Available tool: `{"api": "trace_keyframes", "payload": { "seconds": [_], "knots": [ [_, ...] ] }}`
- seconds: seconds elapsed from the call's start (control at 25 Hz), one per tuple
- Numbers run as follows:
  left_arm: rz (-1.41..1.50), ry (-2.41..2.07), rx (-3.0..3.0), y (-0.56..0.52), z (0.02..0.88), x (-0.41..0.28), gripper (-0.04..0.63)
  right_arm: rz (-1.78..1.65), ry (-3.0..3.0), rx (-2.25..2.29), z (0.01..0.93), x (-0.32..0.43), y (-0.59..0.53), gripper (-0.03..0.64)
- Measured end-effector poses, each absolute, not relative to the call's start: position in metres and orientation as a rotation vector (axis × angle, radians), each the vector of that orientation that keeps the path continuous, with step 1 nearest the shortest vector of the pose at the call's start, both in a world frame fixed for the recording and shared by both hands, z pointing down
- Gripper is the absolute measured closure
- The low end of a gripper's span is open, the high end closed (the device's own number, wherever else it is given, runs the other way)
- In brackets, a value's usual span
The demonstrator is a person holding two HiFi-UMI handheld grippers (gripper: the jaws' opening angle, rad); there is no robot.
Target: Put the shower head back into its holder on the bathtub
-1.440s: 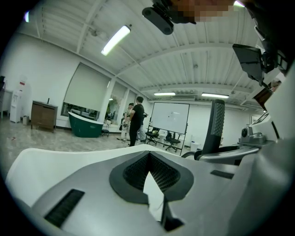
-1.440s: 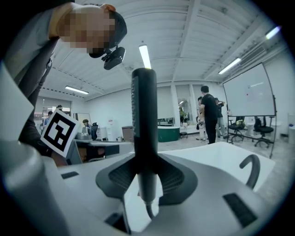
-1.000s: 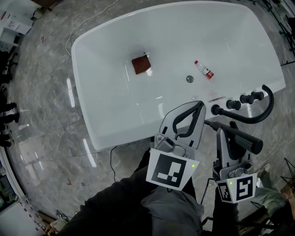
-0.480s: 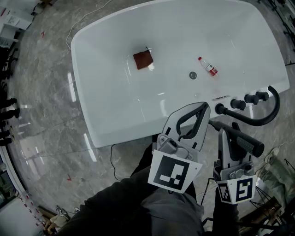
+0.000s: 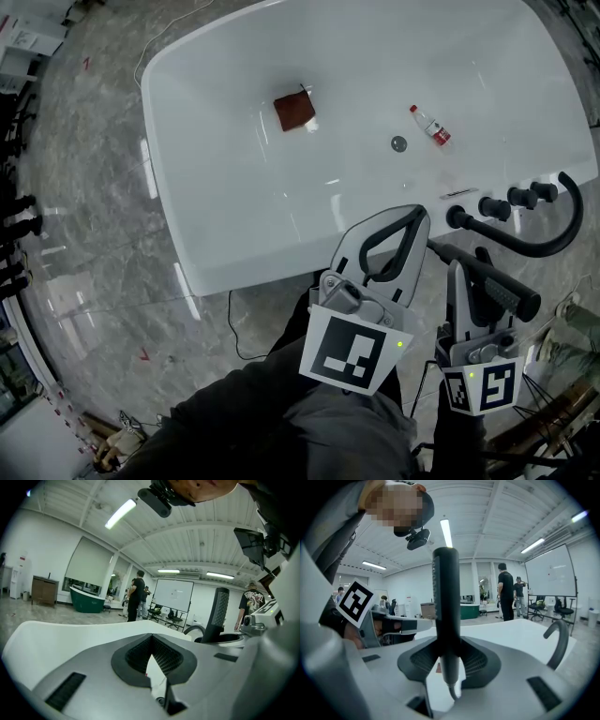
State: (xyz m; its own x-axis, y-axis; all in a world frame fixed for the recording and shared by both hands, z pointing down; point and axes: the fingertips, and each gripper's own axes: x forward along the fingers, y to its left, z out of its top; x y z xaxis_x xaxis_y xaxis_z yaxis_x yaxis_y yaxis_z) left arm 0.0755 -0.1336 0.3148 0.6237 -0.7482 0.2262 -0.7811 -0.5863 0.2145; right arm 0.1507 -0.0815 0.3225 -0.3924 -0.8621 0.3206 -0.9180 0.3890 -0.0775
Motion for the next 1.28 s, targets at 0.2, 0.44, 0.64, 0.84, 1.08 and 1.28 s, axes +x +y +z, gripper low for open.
{"api": "trace_keyframes", "payload": {
  "seconds": [0.2,0.44,0.64,0.84,1.08,1.28],
  "knots": [
    [0.173,-1.222,2.570,-0.135,0.318,0.076,0.592,0.366,-2.404,1.596,0.328,0.153,-0.083,0.477],
    [0.193,-1.206,2.567,-0.135,0.328,0.077,0.592,0.360,-2.381,1.602,0.340,0.156,-0.085,0.476],
    [0.203,-1.192,2.559,-0.135,0.336,0.078,0.592,0.359,-2.375,1.604,0.348,0.156,-0.089,0.476],
    [0.207,-1.180,2.557,-0.135,0.343,0.079,0.592,0.356,-2.365,1.613,0.358,0.158,-0.090,0.476],
    [0.215,-1.157,2.553,-0.132,0.349,0.081,0.592,0.358,-2.353,1.615,0.366,0.158,-0.091,0.476],
    [0.222,-1.149,2.550,-0.130,0.356,0.080,0.592,0.359,-2.342,1.623,0.376,0.159,-0.091,0.476]
  ]
}}
